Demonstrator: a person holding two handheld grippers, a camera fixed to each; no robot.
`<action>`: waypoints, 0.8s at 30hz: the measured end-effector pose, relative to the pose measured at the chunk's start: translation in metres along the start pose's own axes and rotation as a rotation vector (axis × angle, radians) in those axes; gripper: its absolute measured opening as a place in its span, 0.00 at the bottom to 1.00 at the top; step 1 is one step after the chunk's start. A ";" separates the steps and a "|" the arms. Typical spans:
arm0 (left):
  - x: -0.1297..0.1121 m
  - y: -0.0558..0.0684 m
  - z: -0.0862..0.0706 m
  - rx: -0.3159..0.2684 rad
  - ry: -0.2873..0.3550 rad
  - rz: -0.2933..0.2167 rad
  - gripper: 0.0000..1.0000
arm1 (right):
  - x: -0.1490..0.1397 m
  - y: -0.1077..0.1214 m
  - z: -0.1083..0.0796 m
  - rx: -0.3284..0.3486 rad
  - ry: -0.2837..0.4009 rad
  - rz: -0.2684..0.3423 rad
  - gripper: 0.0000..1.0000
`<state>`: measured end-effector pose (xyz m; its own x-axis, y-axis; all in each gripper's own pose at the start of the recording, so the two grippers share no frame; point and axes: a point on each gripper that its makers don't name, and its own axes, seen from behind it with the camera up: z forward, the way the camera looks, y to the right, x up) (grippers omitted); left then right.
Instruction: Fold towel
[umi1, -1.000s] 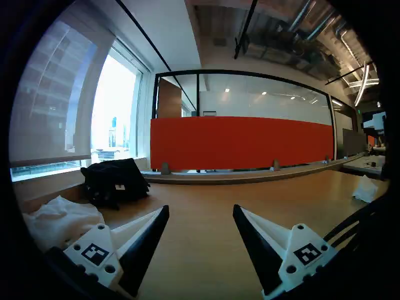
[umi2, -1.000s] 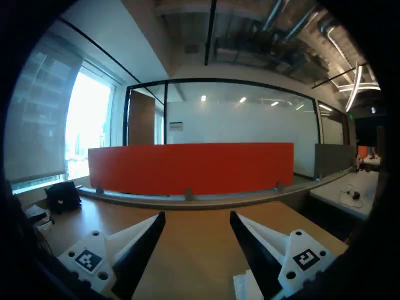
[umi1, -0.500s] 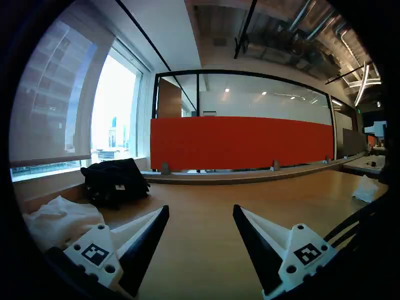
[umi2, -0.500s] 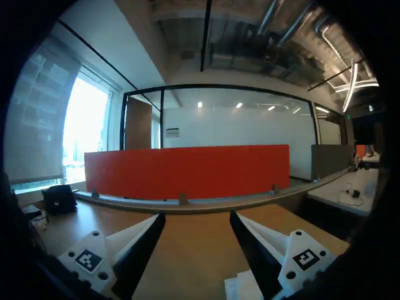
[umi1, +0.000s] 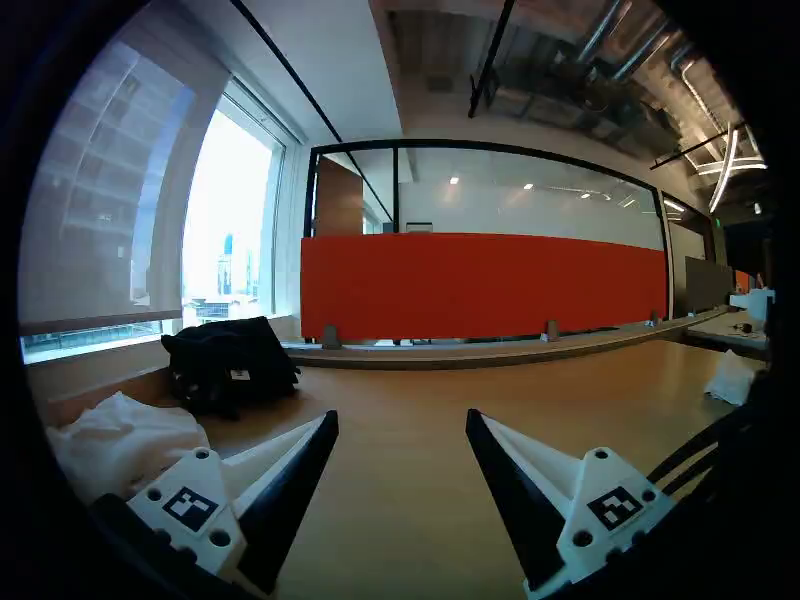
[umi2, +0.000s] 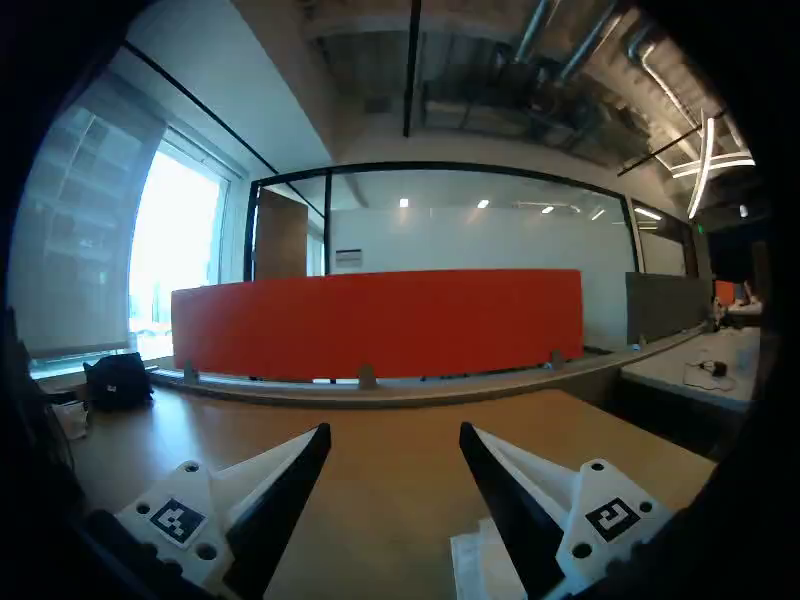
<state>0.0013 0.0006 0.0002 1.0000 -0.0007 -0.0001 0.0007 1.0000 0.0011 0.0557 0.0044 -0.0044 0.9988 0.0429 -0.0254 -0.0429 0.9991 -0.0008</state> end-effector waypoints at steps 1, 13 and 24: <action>0.000 0.000 0.000 0.000 0.000 0.000 0.94 | -0.003 0.001 0.000 0.000 -0.001 0.003 1.00; 0.000 0.000 0.000 0.000 0.000 0.000 0.94 | -0.035 0.009 0.001 -0.002 -0.010 0.024 1.00; -0.001 0.000 0.000 0.000 0.000 0.000 0.94 | -0.054 0.009 0.001 0.004 -0.025 0.008 1.00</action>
<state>0.0007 0.0007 0.0002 1.0000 -0.0007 -0.0005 0.0007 1.0000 0.0011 0.0013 0.0113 -0.0025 0.9987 0.0508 -0.0001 -0.0508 0.9987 0.0028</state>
